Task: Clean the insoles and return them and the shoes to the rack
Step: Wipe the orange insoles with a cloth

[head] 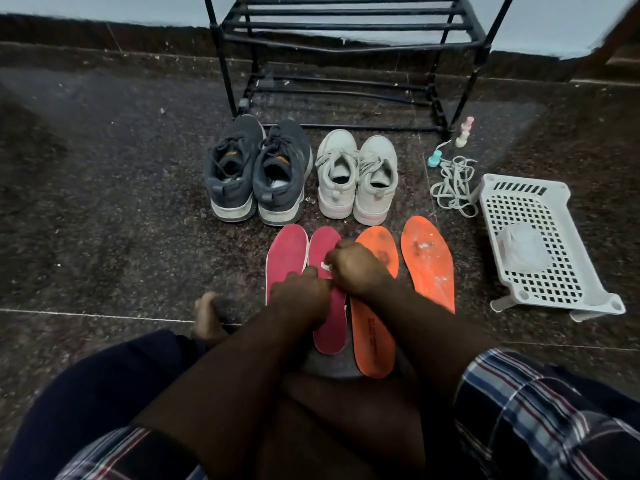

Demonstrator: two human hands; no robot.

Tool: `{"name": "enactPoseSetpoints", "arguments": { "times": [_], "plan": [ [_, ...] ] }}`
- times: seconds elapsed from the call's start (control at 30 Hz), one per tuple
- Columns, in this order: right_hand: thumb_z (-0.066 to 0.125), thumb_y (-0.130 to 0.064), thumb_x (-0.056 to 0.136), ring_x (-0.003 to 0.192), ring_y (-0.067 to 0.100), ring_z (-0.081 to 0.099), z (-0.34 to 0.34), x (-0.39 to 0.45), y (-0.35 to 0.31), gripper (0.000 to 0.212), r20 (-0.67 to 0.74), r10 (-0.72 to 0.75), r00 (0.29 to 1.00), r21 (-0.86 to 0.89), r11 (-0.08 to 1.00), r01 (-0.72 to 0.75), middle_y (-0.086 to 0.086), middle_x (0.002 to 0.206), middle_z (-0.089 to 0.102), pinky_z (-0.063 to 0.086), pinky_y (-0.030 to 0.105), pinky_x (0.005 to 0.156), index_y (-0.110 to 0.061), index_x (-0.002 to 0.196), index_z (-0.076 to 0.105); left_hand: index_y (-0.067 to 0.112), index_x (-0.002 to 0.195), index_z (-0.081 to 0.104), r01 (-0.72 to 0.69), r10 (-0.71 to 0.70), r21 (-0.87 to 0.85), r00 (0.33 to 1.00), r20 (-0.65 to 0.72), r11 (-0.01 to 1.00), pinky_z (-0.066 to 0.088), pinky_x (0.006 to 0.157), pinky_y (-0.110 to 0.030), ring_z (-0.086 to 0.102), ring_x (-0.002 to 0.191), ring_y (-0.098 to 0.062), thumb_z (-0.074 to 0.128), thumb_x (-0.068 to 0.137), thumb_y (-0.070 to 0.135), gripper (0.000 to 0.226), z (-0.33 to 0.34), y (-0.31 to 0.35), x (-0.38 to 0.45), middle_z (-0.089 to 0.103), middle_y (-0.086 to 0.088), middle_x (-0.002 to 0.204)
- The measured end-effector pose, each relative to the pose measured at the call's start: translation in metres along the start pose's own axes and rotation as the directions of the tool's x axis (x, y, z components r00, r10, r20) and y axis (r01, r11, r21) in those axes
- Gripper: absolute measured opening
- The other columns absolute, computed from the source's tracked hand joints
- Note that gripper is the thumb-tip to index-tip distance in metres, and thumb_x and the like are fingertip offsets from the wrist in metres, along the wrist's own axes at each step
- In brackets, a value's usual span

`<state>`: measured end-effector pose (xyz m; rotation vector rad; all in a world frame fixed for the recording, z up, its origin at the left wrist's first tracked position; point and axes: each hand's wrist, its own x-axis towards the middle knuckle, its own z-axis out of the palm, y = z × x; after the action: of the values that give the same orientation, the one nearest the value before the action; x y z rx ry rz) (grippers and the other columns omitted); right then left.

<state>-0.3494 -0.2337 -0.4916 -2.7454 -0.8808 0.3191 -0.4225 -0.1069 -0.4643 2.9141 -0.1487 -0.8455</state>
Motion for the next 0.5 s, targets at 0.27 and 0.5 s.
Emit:
{"name": "enactPoseSetpoints", "arguments": {
  "times": [0.27, 0.5],
  "plan": [
    [0.063, -0.023, 0.085, 0.091, 0.033, 0.064, -0.016, 0.025, 0.030, 0.019, -0.186, 0.252, 0.950, 0.142, 0.963, -0.228, 0.016, 0.095, 0.070, 0.045, 0.033, 0.072, -0.009, 0.094, 0.073, 0.031, 0.147, 0.040, 0.003, -0.003, 0.028, 1.000, 0.008, 1.000, 0.044, 0.093, -0.054, 0.046, 0.120, -0.039, 0.042, 0.100, 0.027, 0.046, -0.004, 0.000, -0.003, 0.040, -0.009, 0.137],
    [0.057, -0.011, 0.083, 0.098, 0.031, 0.060, 0.001, 0.020, 0.010, 0.026, 0.006, 0.003, 1.000, 0.013, 1.000, -0.003, 0.016, 0.102, 0.064, 0.043, 0.033, 0.081, -0.008, 0.105, 0.071, 0.036, 0.145, 0.039, 0.015, -0.016, 0.015, 0.998, 0.065, 1.000, 0.042, 0.095, -0.054, 0.043, 0.124, -0.039, 0.049, 0.096, 0.025, 0.052, -0.008, 0.001, -0.002, 0.039, -0.007, 0.136]
  ]
}}
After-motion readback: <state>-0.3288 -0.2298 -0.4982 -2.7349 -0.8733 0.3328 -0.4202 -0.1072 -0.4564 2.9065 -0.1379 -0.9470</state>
